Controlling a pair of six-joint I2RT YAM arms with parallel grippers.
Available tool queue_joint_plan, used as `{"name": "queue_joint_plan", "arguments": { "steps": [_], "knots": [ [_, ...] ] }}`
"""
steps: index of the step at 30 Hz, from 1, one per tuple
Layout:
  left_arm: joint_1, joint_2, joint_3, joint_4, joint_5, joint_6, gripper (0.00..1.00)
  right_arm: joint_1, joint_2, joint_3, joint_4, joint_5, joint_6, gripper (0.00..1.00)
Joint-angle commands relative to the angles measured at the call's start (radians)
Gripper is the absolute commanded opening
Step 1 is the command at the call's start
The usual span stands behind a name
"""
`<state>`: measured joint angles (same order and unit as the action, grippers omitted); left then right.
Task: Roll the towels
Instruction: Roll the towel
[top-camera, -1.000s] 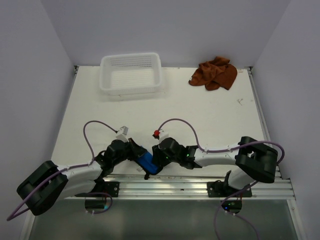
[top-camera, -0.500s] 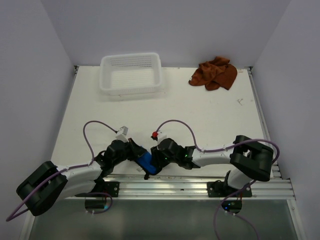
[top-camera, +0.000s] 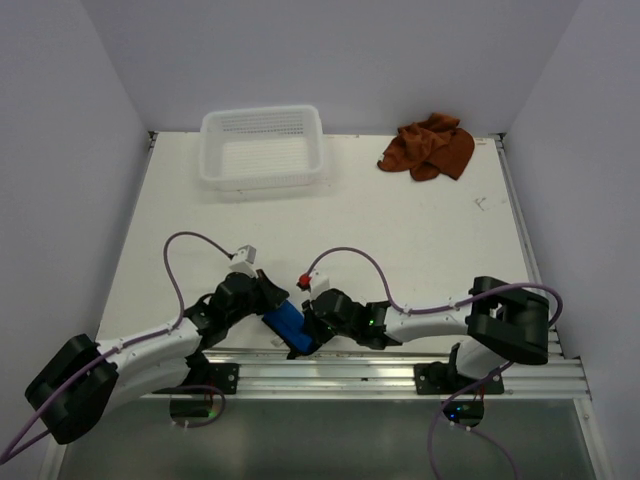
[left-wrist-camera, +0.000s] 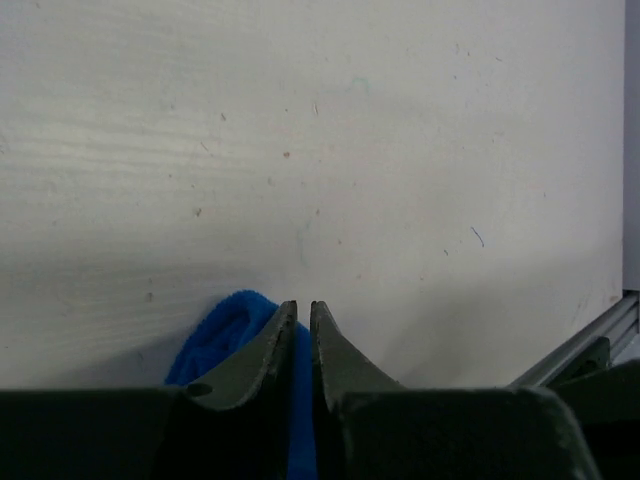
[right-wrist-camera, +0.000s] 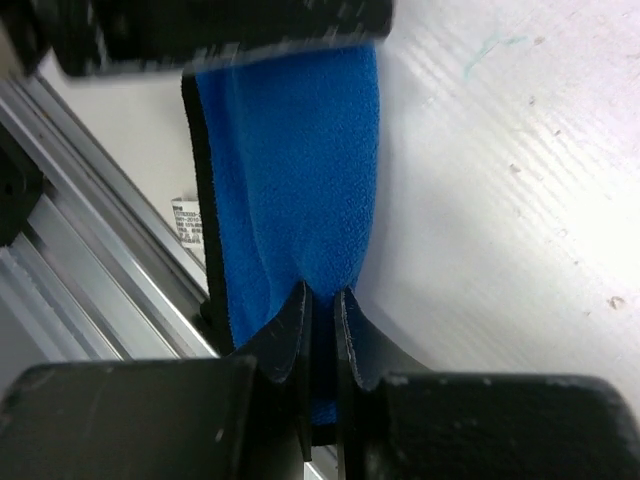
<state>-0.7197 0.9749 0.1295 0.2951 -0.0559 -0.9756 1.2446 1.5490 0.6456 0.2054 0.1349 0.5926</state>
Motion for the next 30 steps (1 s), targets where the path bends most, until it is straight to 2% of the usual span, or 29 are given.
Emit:
{"name": "queue_joint_plan", "arguments": {
  "steps": [1,11,16,24,30],
  "knots": [
    [0.008,-0.027,0.107,-0.157,-0.139,0.106,0.15,0.062,-0.035,-0.003,-0.090,0.103,-0.030,0.00],
    [0.043,0.018,0.294,-0.231,-0.179,0.204,0.19,0.085,-0.009,0.060,-0.101,0.311,-0.027,0.00],
    [0.058,0.054,0.347,-0.223,-0.165,0.221,0.21,0.092,0.069,0.147,-0.129,0.457,-0.066,0.00],
    [0.074,0.099,0.363,-0.183,-0.093,0.183,0.22,0.148,0.226,0.270,-0.202,0.644,-0.137,0.00],
    [0.075,0.114,0.357,-0.148,-0.044,0.160,0.22,0.242,0.302,0.357,-0.354,0.817,-0.175,0.00]
  ]
}}
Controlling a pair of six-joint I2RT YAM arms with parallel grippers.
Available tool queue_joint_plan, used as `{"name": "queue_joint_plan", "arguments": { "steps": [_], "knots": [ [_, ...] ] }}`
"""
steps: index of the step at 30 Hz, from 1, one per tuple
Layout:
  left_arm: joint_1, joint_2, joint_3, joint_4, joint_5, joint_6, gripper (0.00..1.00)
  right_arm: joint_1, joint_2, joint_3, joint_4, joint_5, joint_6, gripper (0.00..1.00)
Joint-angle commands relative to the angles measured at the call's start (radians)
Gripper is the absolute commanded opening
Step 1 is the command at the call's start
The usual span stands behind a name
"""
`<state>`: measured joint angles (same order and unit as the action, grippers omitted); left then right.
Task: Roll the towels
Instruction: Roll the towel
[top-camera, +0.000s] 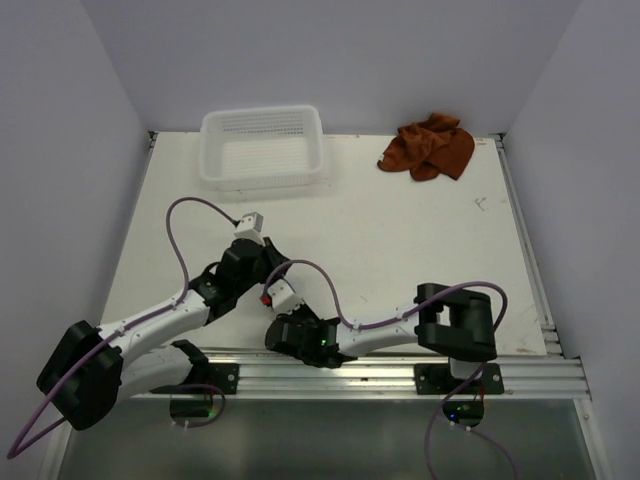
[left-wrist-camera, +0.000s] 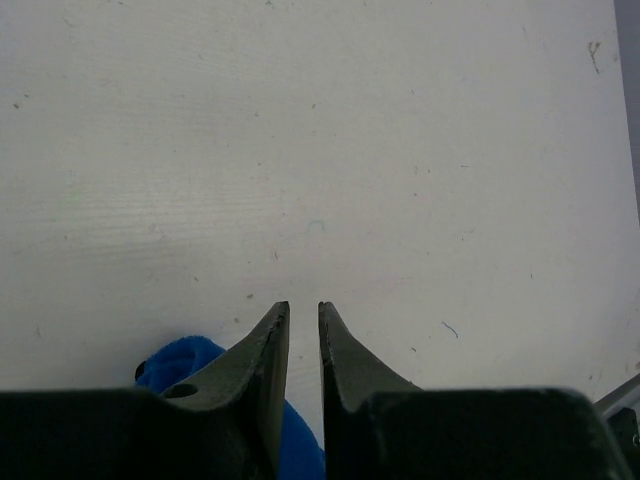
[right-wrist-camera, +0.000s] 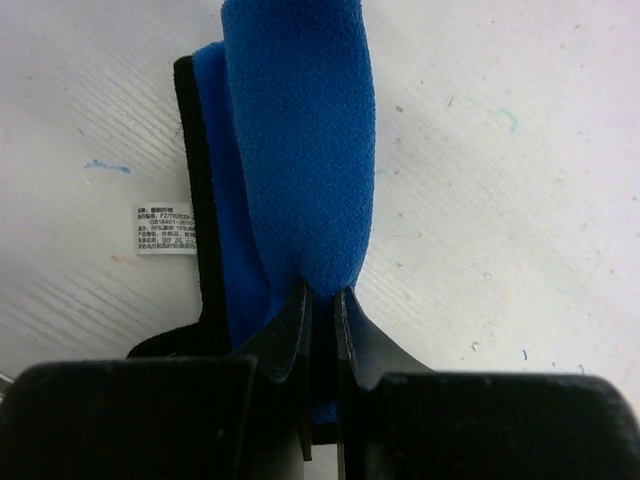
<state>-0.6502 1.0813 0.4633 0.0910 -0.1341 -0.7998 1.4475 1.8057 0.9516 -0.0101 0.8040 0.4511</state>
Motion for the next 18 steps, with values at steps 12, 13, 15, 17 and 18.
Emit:
{"name": "queue_joint_plan", "arguments": {
  "steps": [12,13,15,17,18],
  "knots": [
    [0.006,-0.043,-0.049,0.067,0.070,-0.050,0.22,0.126,0.291,0.323,-0.438,0.238,-0.115,0.01],
    [0.007,-0.047,-0.055,0.067,0.076,-0.055,0.22,0.131,0.300,0.337,-0.470,0.241,-0.121,0.01],
    [0.006,-0.063,-0.081,0.069,0.079,-0.062,0.22,0.137,0.328,0.372,-0.494,0.247,-0.133,0.01],
    [0.007,-0.076,-0.110,0.075,0.083,-0.070,0.22,0.143,0.348,0.412,-0.536,0.254,-0.146,0.01],
    [0.006,-0.078,-0.120,0.078,0.083,-0.075,0.22,0.148,0.375,0.427,-0.566,0.259,-0.155,0.01]
  ]
}}
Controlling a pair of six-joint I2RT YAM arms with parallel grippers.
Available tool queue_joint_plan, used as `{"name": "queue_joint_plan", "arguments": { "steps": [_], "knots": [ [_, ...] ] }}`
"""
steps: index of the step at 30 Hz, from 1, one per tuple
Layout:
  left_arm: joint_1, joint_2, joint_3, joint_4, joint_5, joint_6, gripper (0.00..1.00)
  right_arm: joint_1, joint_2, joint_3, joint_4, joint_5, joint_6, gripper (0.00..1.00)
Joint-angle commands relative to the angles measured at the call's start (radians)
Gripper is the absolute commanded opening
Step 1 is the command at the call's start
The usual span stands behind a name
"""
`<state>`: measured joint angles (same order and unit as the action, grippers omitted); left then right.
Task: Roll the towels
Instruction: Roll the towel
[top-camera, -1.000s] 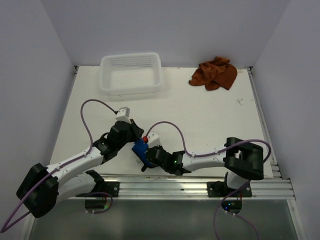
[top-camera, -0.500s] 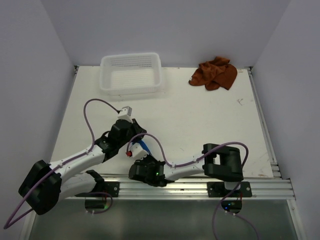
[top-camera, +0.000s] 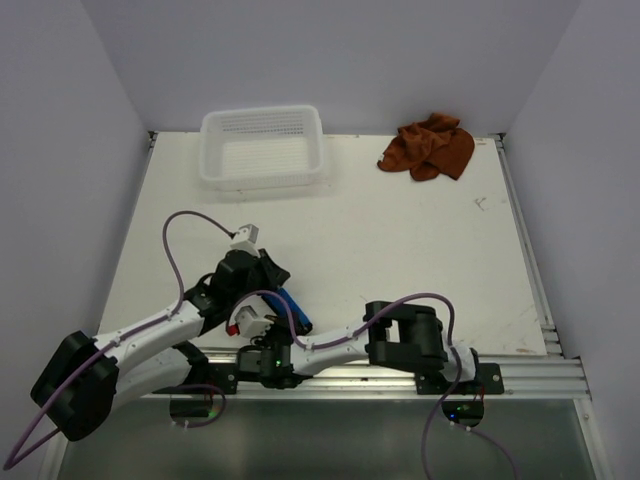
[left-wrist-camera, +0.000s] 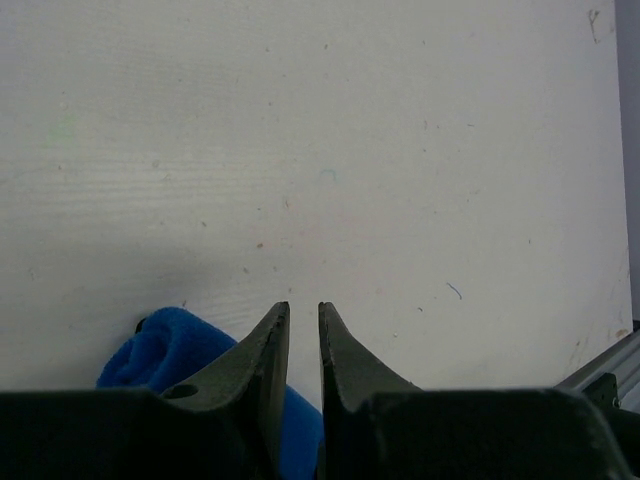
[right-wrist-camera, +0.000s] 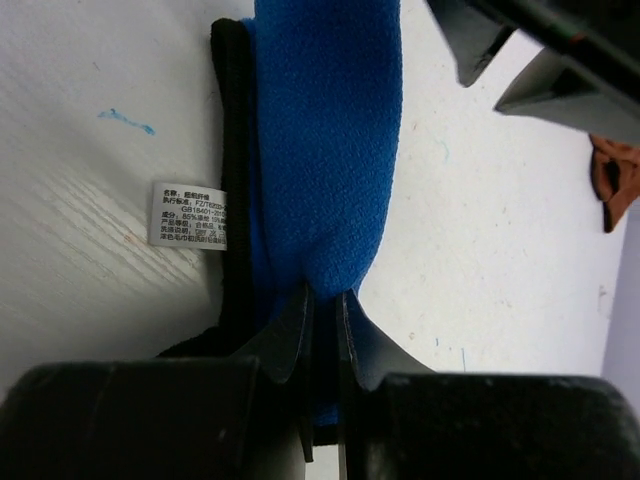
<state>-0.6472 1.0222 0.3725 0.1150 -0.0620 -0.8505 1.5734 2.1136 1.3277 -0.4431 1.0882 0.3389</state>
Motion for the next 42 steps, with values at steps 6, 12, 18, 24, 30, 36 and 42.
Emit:
{"name": "queue_joint_plan", "arguments": {
  "steps": [6,12,18,24,30,36,42],
  "knots": [
    [0.003,-0.025,-0.099,0.077,0.018,-0.041,0.22,0.042,0.118,0.108,-0.181,-0.011,-0.054,0.01],
    [0.003,-0.019,-0.170,0.092,0.008,-0.047,0.21,0.042,0.089,0.088,-0.175,-0.016,-0.022,0.07],
    [0.004,-0.007,-0.210,0.091,-0.002,-0.047,0.21,0.042,0.046,0.061,-0.125,-0.045,-0.012,0.18],
    [0.003,0.003,-0.265,0.138,0.004,-0.073,0.20,0.039,0.014,0.042,-0.094,-0.079,0.002,0.25],
    [0.003,0.055,-0.300,0.210,0.013,-0.084,0.20,0.019,-0.061,-0.016,-0.010,-0.155,0.011,0.34],
    [0.003,0.111,-0.296,0.227,0.004,-0.065,0.18,-0.022,-0.181,-0.119,0.119,-0.251,0.015,0.38],
    [0.004,0.098,-0.310,0.229,-0.002,-0.070,0.17,-0.033,-0.270,-0.212,0.225,-0.306,0.017,0.39]
  ]
}}
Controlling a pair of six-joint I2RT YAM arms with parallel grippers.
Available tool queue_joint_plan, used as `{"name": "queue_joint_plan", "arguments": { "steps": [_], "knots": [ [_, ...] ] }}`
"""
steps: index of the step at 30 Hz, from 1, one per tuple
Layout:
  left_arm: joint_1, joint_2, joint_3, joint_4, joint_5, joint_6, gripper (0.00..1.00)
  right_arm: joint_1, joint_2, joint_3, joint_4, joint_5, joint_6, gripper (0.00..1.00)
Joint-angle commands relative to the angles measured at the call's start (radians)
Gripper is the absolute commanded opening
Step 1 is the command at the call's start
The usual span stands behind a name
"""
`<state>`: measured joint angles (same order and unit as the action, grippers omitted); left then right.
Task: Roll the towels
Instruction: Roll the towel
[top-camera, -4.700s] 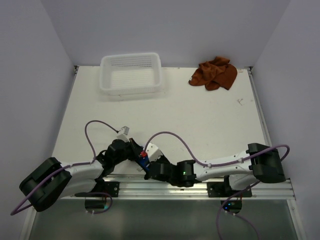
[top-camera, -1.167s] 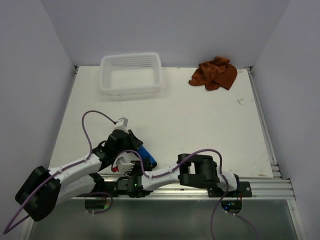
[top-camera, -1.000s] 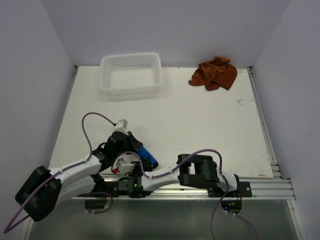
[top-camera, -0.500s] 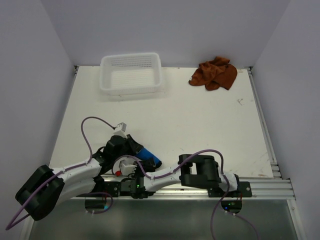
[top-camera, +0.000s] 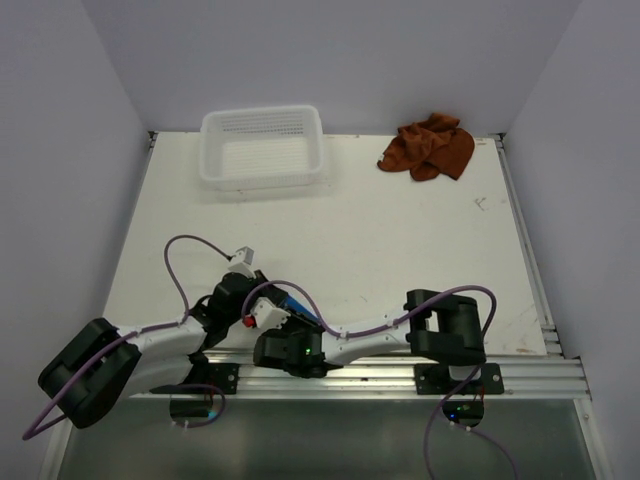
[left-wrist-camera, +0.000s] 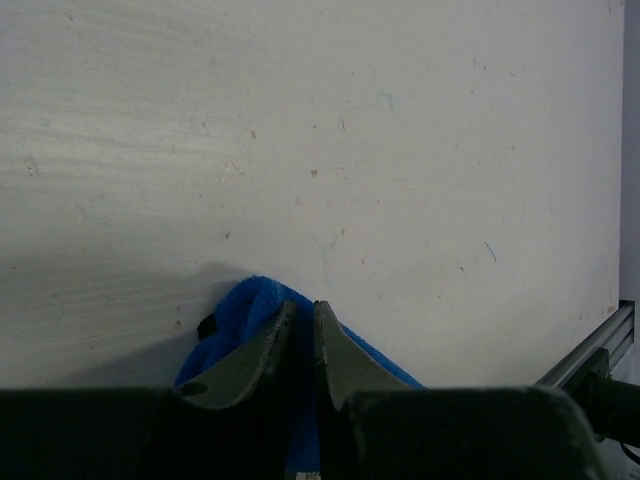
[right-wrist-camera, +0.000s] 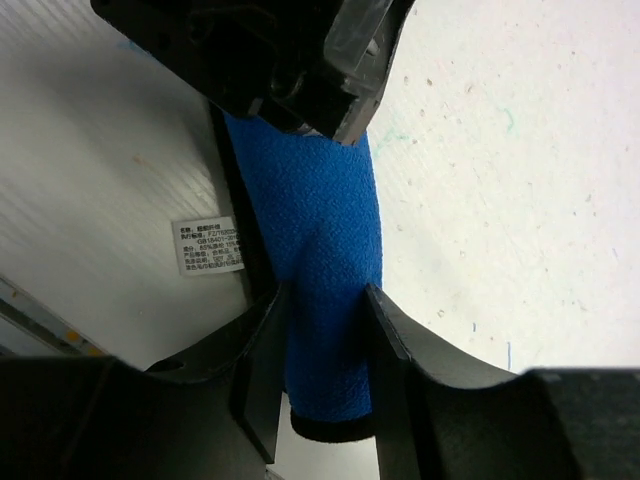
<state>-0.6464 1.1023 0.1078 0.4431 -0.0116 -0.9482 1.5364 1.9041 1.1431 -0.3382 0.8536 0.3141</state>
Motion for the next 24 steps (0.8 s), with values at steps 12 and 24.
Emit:
{"name": "queue_joint_plan", "arguments": {
  "steps": [12,24],
  "knots": [
    [0.002,0.007,-0.066,-0.098,-0.067,0.025,0.17,-0.018,-0.266,-0.190,0.235,-0.250,0.062,0.50],
    [0.002,0.002,-0.086,-0.095,-0.077,0.023,0.14,-0.246,-0.482,-0.365,0.332,-0.579,0.181,0.58]
  ]
}}
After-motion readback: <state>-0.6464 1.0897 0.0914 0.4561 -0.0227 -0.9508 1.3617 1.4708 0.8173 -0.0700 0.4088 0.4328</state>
